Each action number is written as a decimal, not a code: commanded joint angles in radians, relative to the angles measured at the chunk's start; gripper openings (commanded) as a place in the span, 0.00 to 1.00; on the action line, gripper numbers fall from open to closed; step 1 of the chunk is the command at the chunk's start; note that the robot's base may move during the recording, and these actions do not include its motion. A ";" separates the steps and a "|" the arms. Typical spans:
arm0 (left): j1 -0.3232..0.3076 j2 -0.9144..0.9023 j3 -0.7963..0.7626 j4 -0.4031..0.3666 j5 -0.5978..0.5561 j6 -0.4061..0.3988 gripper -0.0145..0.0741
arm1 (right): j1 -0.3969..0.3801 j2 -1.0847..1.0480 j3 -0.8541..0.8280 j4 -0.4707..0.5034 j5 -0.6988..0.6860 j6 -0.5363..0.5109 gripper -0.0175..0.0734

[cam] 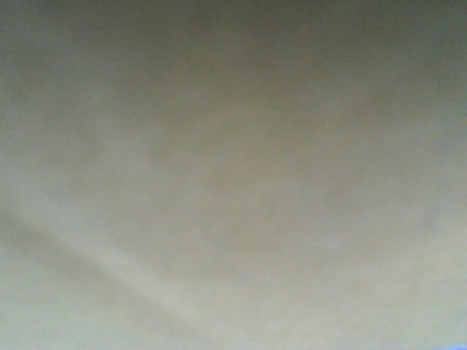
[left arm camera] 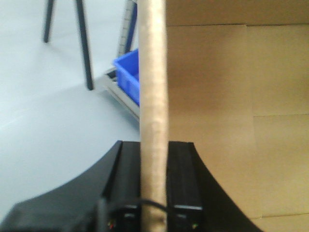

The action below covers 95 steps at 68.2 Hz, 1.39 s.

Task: Grab box from left shelf to table start
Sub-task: 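Hold the box with both grippers while the base turns away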

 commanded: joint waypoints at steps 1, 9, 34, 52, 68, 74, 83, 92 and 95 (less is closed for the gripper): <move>-0.004 0.014 -0.006 0.051 -0.005 0.009 0.06 | 0.000 0.011 -0.030 0.041 -0.059 0.000 0.26; -0.004 0.014 -0.006 0.051 -0.005 0.009 0.06 | 0.000 0.011 -0.030 0.041 -0.059 0.000 0.26; -0.004 0.014 -0.006 0.051 -0.005 0.009 0.06 | 0.000 0.011 -0.030 0.041 -0.059 0.000 0.26; -0.004 0.014 -0.006 0.051 -0.005 0.009 0.06 | 0.000 0.011 -0.030 0.041 -0.059 0.000 0.26; -0.004 0.014 -0.006 0.051 -0.005 0.009 0.06 | 0.000 0.011 -0.030 0.041 -0.059 0.000 0.26; -0.004 0.014 -0.006 0.051 -0.005 0.009 0.06 | 0.000 0.011 -0.030 0.041 -0.059 0.000 0.26; -0.004 0.014 -0.006 0.051 -0.005 0.009 0.06 | 0.000 0.011 -0.030 0.041 -0.059 0.000 0.26; -0.004 0.014 -0.006 0.051 -0.005 0.009 0.06 | 0.000 0.011 -0.030 0.041 -0.059 0.000 0.26; -0.004 0.014 -0.006 0.051 -0.005 0.009 0.06 | 0.000 0.011 -0.030 0.041 -0.059 0.000 0.26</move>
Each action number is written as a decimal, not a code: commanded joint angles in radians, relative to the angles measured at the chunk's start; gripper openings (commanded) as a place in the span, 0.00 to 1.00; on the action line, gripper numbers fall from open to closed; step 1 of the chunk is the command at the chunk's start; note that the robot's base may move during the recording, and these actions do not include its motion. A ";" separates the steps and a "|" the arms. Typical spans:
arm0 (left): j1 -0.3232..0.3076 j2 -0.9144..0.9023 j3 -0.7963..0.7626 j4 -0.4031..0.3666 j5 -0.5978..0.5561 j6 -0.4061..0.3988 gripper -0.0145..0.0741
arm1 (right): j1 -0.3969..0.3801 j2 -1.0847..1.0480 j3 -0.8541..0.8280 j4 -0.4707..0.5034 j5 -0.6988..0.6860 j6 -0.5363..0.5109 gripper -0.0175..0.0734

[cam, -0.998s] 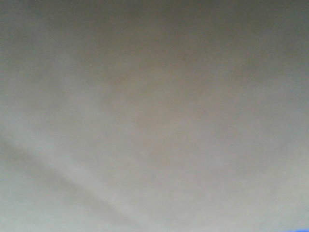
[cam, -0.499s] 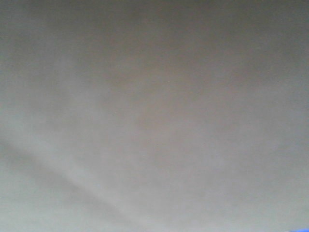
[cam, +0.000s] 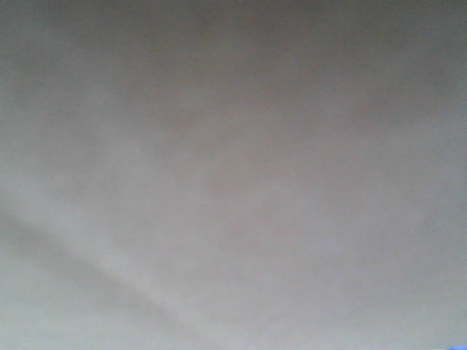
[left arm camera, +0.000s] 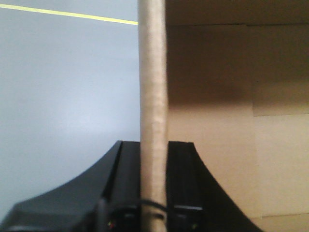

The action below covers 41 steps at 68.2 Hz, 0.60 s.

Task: Grab box from left shelf to table start
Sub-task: 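Hold the box with both grippers while the base turns away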

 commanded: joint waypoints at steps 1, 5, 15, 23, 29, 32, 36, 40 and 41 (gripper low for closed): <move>-0.004 0.014 -0.006 0.051 -0.005 0.009 0.06 | 0.000 0.009 -0.030 0.041 -0.059 0.003 0.26; -0.004 0.014 -0.006 0.051 -0.005 0.009 0.06 | 0.000 0.009 -0.030 0.041 -0.059 0.003 0.26; -0.004 0.014 -0.006 0.051 -0.005 0.009 0.06 | -0.001 0.009 -0.030 0.041 -0.059 0.003 0.26; -0.004 0.014 -0.006 0.051 -0.005 0.009 0.06 | -0.001 0.009 -0.030 0.041 -0.059 0.003 0.26; -0.004 0.014 -0.006 0.051 -0.005 0.009 0.06 | -0.001 0.009 -0.030 0.041 -0.059 0.003 0.26; -0.004 0.014 -0.006 0.051 -0.005 0.009 0.06 | -0.001 0.009 -0.030 0.041 -0.059 0.003 0.26; -0.004 0.014 -0.006 0.051 -0.005 0.009 0.06 | -0.001 0.009 -0.030 0.041 -0.059 0.003 0.26; -0.004 0.014 -0.006 0.051 -0.005 0.009 0.06 | -0.001 0.009 -0.030 0.041 -0.059 0.003 0.26; -0.004 0.014 -0.006 0.051 -0.005 0.009 0.06 | -0.001 0.009 -0.030 0.041 -0.059 0.003 0.26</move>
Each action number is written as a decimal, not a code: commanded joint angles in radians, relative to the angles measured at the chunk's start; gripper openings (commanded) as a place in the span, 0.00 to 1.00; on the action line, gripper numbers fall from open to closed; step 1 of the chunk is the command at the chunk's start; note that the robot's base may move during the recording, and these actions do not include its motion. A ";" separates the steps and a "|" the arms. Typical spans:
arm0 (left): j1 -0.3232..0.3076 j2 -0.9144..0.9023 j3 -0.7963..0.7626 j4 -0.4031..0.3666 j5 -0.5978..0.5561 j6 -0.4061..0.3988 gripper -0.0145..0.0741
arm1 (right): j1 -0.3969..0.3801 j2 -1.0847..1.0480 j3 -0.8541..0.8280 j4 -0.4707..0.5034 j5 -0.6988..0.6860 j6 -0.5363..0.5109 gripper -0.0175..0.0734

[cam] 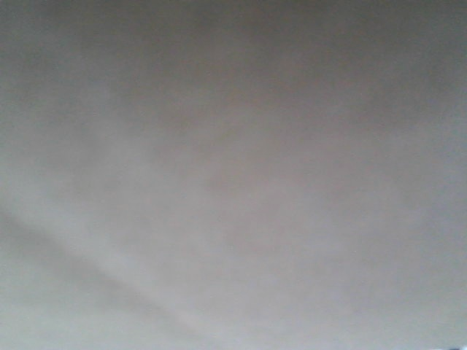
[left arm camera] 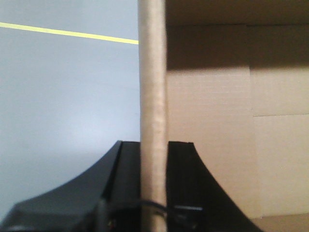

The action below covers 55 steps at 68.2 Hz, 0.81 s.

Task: Grab box from left shelf to table start
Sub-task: 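Hold the box with both grippers while the base turns away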

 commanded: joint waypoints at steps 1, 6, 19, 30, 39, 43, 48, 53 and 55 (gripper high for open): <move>-0.004 0.014 -0.006 0.051 -0.005 0.009 0.06 | -0.001 0.009 -0.030 0.041 -0.059 0.003 0.26; -0.004 0.014 -0.006 0.051 -0.005 0.009 0.06 | -0.001 0.009 -0.029 0.041 -0.059 0.003 0.26; -0.004 0.014 -0.006 0.051 -0.005 0.009 0.06 | -0.001 0.009 -0.029 0.041 -0.059 0.003 0.26; -0.004 0.014 -0.006 0.051 -0.005 0.009 0.06 | -0.001 0.009 -0.029 0.041 -0.059 0.003 0.26; -0.004 0.014 -0.006 0.051 -0.005 0.009 0.06 | -0.001 0.009 -0.029 0.041 -0.059 0.003 0.26; -0.004 0.014 -0.006 0.051 -0.005 0.009 0.06 | -0.001 0.009 -0.029 0.041 -0.059 0.003 0.26; -0.004 0.014 -0.006 0.051 -0.005 0.009 0.06 | -0.001 0.009 -0.029 0.041 -0.059 0.003 0.26; -0.004 0.014 -0.006 0.051 -0.005 0.009 0.06 | -0.001 0.009 -0.029 0.041 -0.059 0.003 0.26; -0.004 0.014 -0.006 0.051 -0.005 0.009 0.06 | -0.001 0.009 -0.029 0.041 -0.059 0.003 0.26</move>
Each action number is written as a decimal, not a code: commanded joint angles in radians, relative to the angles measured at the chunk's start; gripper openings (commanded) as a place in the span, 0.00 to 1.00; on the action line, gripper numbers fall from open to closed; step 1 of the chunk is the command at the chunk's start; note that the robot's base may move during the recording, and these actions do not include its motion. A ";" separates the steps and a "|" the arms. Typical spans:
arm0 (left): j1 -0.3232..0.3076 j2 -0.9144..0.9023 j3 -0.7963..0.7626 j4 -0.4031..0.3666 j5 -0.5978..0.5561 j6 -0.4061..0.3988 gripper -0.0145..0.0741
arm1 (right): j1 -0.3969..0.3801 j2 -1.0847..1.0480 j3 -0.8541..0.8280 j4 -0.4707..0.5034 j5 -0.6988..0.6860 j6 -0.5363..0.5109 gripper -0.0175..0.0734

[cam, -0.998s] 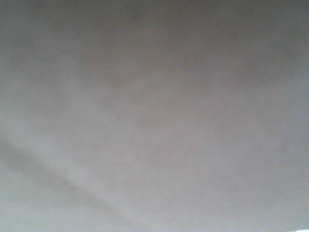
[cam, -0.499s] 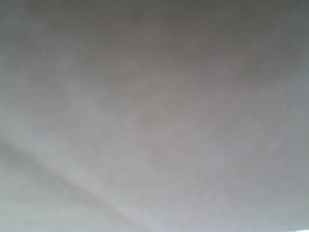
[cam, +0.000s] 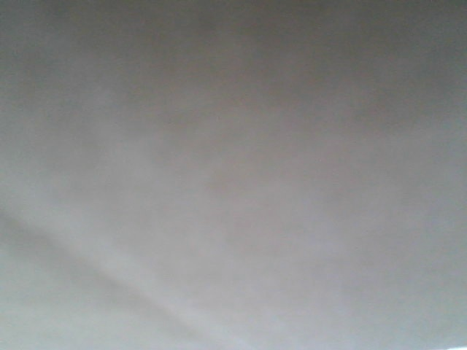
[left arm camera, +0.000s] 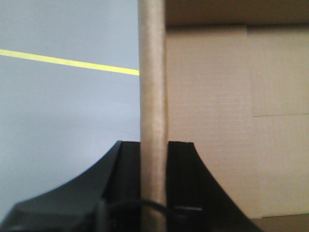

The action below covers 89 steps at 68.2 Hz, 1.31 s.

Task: Grab box from left shelf to table start
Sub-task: 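Hold the box with both grippers while the base turns away, then carry the box with both grippers toward the white table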

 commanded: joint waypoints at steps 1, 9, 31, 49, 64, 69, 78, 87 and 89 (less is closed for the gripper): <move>-0.004 0.014 -0.007 0.051 -0.005 0.009 0.06 | -0.001 0.009 -0.029 0.041 -0.059 0.003 0.26; -0.004 0.014 -0.007 0.051 -0.005 0.009 0.06 | -0.001 0.009 -0.029 0.041 -0.059 0.003 0.26; -0.004 0.014 -0.007 0.051 -0.005 0.009 0.06 | -0.001 0.009 -0.029 0.041 -0.059 0.003 0.26; -0.004 0.014 -0.007 0.051 -0.005 0.009 0.06 | -0.001 0.009 -0.029 0.041 -0.059 0.003 0.26; -0.004 0.014 -0.007 0.051 -0.005 0.009 0.06 | -0.001 0.009 -0.029 0.041 -0.059 0.003 0.26; -0.004 0.014 -0.007 0.051 -0.005 0.009 0.06 | -0.001 0.009 -0.029 0.041 -0.059 0.003 0.26; -0.004 0.014 -0.007 0.051 -0.005 0.009 0.06 | -0.001 0.009 -0.029 0.041 -0.059 0.003 0.26; -0.004 0.014 -0.007 0.051 -0.005 0.009 0.06 | -0.001 0.009 -0.029 0.041 -0.059 0.003 0.26; -0.004 0.014 -0.007 0.051 -0.005 0.009 0.06 | -0.001 0.009 -0.029 0.041 -0.059 0.003 0.26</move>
